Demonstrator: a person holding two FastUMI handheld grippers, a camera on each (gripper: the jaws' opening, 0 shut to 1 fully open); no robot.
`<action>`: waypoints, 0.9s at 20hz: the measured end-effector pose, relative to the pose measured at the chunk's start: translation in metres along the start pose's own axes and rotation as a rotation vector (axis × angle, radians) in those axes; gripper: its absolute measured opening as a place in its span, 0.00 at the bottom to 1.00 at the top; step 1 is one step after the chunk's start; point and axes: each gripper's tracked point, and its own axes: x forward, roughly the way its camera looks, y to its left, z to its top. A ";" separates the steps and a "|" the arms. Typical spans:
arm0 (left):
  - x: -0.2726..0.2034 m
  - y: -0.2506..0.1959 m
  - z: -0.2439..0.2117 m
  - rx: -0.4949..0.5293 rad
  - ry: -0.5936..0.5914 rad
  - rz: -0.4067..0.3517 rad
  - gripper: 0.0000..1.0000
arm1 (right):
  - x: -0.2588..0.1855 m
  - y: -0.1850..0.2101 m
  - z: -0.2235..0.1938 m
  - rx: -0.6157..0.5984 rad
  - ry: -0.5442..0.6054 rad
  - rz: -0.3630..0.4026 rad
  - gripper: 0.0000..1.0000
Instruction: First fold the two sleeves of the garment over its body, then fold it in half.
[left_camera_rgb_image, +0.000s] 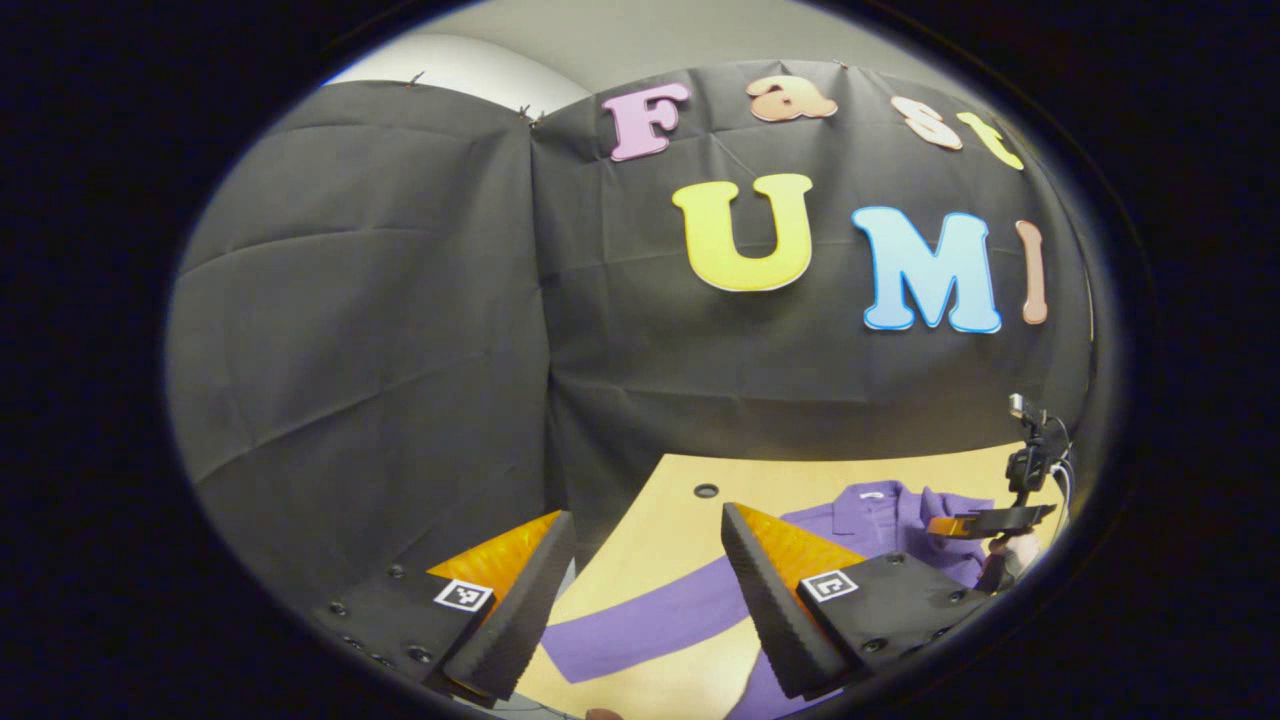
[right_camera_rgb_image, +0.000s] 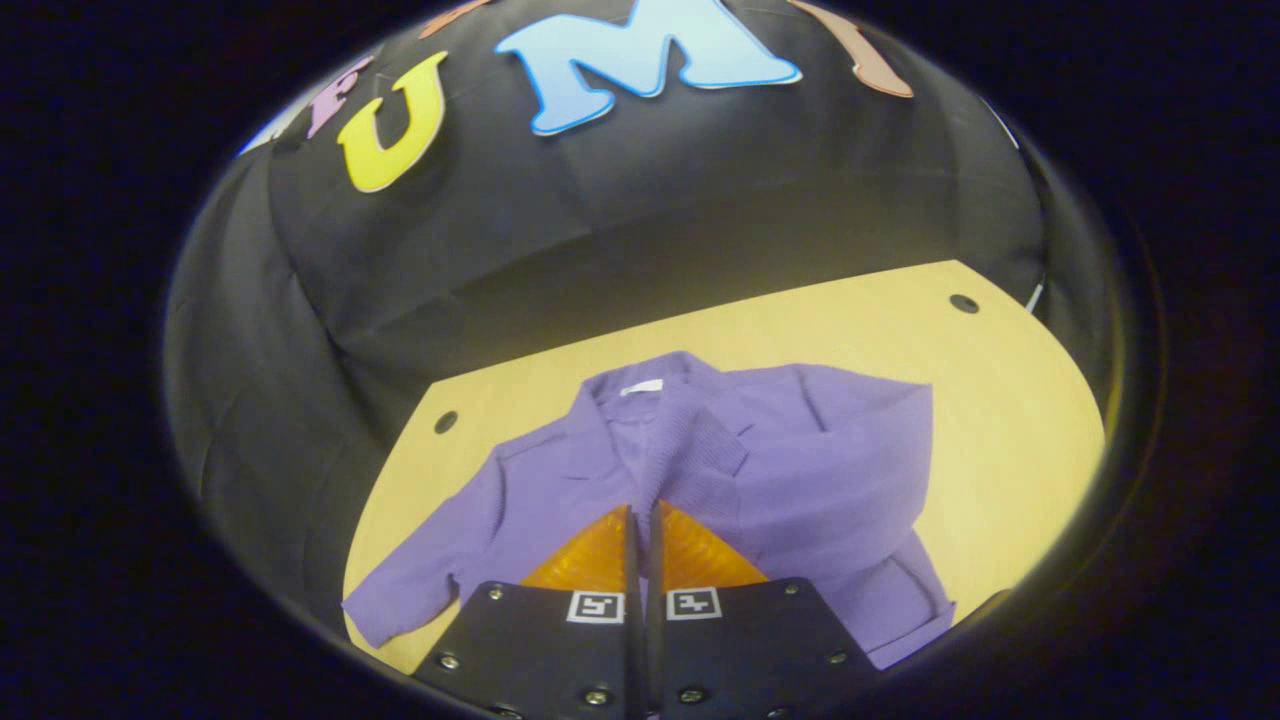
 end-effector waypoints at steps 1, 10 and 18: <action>0.000 0.009 -0.002 0.001 0.002 0.010 1.00 | 0.005 0.016 -0.006 -0.010 0.011 0.019 0.01; -0.004 0.078 -0.023 -0.017 0.028 0.104 1.00 | 0.038 0.094 -0.060 -0.109 0.119 0.084 0.01; -0.012 0.097 -0.042 -0.041 0.047 0.146 1.00 | 0.043 0.103 -0.084 -0.140 0.184 0.105 0.12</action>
